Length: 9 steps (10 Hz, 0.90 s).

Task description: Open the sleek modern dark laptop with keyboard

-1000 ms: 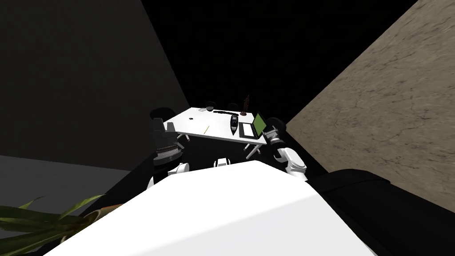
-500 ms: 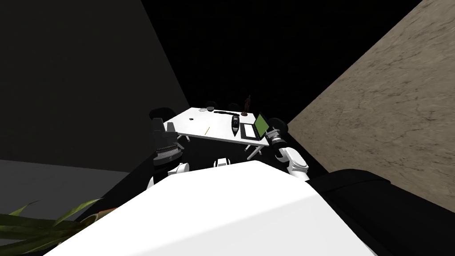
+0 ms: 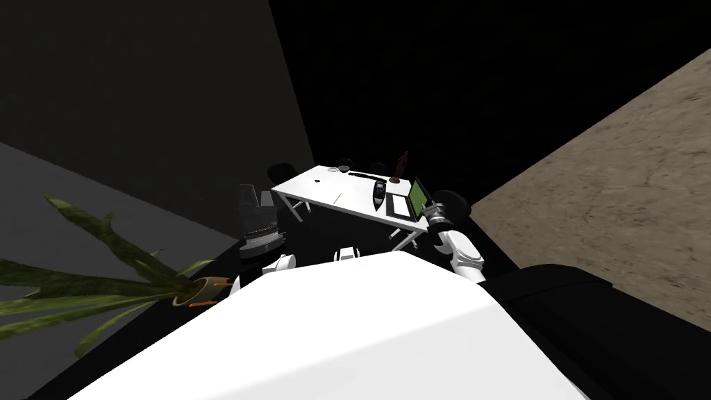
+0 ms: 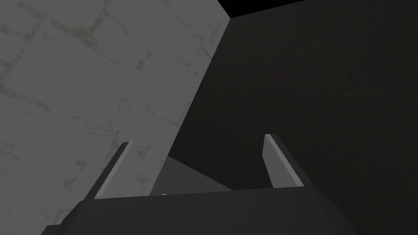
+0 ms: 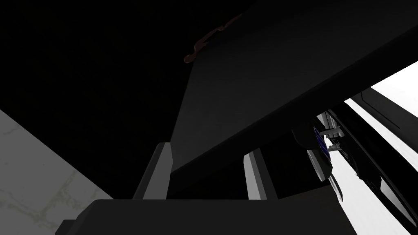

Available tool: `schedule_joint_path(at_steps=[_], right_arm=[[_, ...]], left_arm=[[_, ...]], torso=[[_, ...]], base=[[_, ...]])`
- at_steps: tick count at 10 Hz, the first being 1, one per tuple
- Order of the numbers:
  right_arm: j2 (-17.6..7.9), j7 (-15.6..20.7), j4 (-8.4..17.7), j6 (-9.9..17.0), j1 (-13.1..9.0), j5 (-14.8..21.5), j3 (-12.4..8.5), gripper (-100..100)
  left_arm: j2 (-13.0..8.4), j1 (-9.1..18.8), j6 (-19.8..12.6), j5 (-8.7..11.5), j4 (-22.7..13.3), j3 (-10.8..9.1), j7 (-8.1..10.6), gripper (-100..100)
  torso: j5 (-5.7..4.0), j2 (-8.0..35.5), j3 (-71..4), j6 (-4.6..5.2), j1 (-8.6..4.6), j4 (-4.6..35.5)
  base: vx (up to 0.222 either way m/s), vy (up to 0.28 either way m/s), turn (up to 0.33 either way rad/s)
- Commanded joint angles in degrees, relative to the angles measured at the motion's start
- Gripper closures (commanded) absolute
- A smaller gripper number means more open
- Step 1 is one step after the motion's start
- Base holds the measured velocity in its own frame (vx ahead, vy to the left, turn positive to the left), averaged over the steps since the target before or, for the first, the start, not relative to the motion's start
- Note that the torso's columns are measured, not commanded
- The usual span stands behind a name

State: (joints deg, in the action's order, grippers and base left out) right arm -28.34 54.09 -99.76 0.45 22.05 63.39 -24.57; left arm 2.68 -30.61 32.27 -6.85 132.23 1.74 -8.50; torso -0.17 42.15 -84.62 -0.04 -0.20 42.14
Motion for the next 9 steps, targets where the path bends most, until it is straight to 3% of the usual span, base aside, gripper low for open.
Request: schedule_joint_path(at_steps=[1, 2, 4, 5, 8, 9], right_arm=[[-1.4, 1.4, 2.1, 3.3, -0.2, 1.4, -0.1, 100], [-1.8, 2.4, 3.2, 4.6, -0.5, 2.4, -0.5, 100], [-1.8, 2.4, 3.2, 4.9, -0.5, 2.4, -0.5, 100], [-2.2, 3.3, 4.4, 6.5, -0.7, 3.4, -1.0, 100], [-3.3, 6.1, 8.0, 11.2, -1.5, 6.5, -2.3, 100], [-3.2, 5.5, 6.9, 10.3, -0.9, 5.3, -1.6, 100]], left_arm=[[0.0, 0.0, 0.0, 0.0, 0.0, -0.01, 0.0, 0], [0.0, 0.0, 0.0, 0.0, 0.0, -0.01, 0.0, 0], [0.0, 0.0, 0.0, 0.0, 0.0, -0.02, 0.0, 0], [0.0, 0.0, 0.0, 0.0, 0.0, -0.02, 0.0, 0], [0.0, 0.0, 0.0, 0.0, 0.0, 0.0, 0.0, 0], [0.0, 0.0, 0.0, 0.0, 0.0, 0.0, 0.0, 0]], torso=[[0.07, 0.0, 0.0, 0.19, -0.08, 0.1], [0.06, 0.0, 0.0, 0.06, -0.07, 0.1], [0.14, -0.1, -0.1, 0.11, 0.05, 0.1], [0.25, -0.1, -0.1, 0.13, 0.16, 0.1], [0.26, 0.3, 0.2, -0.08, 0.48, 0.2], [0.38, 0.3, 0.2, 0.04, 0.47, 0.3]], base=[[-0.098, 0.015, 0.272], [-0.129, 0.035, 0.395], [-0.064, 0.029, 0.061], [-0.048, 0.012, 0.222], [-0.143, 0.069, 0.434], [-0.061, 0.04, 0.089]])
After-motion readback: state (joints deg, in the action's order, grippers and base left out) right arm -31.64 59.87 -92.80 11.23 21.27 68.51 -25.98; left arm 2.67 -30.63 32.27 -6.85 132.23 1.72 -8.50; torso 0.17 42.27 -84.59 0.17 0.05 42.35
